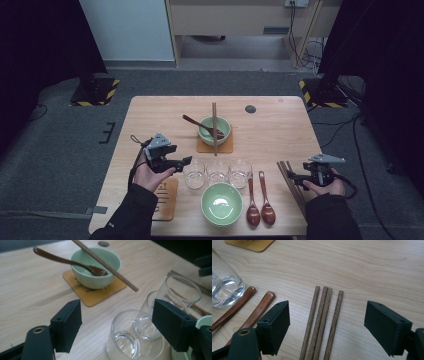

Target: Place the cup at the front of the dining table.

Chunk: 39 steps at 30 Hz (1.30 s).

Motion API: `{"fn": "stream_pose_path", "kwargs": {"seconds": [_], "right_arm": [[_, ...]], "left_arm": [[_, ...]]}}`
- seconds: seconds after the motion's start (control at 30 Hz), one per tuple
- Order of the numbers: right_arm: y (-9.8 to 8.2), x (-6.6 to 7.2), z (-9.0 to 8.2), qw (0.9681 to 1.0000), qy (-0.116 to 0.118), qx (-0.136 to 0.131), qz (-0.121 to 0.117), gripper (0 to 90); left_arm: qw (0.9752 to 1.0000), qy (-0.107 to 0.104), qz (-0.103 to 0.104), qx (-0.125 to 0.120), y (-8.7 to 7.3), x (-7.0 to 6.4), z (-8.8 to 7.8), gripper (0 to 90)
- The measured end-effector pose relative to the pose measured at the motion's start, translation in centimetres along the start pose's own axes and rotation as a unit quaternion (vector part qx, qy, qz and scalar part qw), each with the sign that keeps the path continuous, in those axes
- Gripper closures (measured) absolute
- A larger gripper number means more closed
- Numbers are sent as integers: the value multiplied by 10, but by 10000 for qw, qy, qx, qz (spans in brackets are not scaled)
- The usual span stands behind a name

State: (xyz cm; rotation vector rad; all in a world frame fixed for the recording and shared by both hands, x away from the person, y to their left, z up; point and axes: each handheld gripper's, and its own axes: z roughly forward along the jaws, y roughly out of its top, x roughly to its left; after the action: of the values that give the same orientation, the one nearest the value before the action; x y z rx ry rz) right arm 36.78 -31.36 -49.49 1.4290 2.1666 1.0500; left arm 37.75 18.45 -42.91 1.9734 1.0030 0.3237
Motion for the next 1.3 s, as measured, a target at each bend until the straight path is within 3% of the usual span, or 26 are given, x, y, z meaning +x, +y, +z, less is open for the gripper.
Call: {"fn": "stream_pose_path", "kwargs": {"seconds": [0.23,0.7,0.87,1.3], "right_arm": [[-1,2,3,9999,52,100,-37,209],[-2,2,6,9998,57,181,-60,209],[-3,2,7,9997,72,242,-73,205],[-3,3,9,9995,87,302,-73,201]], "left_arm": [[9995,4,-12,302,-9,1,17,278],[9967,-34,65,805,-15,2,31,383],[9942,25,109,1067,-14,2,40,455],[9892,144,306,1426,-12,-6,54,582]]}}
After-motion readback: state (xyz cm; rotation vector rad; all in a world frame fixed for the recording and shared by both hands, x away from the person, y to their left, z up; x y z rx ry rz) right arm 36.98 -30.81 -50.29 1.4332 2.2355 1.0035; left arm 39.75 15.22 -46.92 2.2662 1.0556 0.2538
